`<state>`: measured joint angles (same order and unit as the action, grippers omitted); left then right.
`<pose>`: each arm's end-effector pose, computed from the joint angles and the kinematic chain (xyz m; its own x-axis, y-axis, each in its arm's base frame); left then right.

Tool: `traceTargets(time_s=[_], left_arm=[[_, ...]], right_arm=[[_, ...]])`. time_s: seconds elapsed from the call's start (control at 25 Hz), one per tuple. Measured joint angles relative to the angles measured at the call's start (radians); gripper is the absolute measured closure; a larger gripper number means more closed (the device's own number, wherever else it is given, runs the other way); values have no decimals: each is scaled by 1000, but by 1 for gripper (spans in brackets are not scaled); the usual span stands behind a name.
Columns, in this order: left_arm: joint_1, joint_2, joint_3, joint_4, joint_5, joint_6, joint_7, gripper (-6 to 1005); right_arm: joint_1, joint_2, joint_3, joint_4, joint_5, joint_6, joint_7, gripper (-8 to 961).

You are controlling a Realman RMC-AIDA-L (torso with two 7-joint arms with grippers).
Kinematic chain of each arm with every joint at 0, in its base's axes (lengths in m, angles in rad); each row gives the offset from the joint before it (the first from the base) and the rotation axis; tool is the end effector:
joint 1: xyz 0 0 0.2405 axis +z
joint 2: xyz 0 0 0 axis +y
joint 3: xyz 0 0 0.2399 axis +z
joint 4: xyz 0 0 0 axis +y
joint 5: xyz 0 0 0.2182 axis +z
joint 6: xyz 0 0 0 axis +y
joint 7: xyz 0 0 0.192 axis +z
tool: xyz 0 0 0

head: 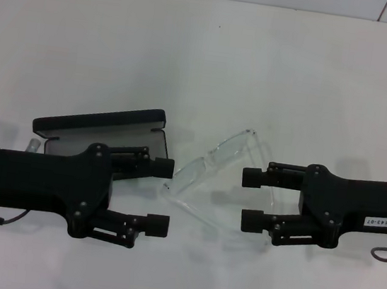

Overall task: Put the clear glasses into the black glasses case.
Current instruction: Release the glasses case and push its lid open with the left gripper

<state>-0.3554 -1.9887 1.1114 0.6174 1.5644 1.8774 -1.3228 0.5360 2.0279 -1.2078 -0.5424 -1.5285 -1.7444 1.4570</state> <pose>-0.2128 0.2552 -0.0216 0.6981 0.3287 0.6361 0.2734 -0.9434 0.1876 0.1678 0.2890 -0.0594 0.7072 -0.4154 -0.5722 -0.3007 -0.9091 0.2883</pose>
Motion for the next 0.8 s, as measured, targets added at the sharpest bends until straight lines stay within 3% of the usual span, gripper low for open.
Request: traceTargets(time_s=[0.6,0.72,0.8], left_arm=[[-9,-4,-53,21,-8,0,-15,121],[-9,-17,-123,121,-3,-8,-119,120],[-9,-27,-158,252,21,-39,-250,120]], right_arm=[[-1,-3,10,-1,1,6,-33,160],[-5,-10,35,-1,0,17,-42,160],[-18,-14,68,-2,-3,22,-49,160]])
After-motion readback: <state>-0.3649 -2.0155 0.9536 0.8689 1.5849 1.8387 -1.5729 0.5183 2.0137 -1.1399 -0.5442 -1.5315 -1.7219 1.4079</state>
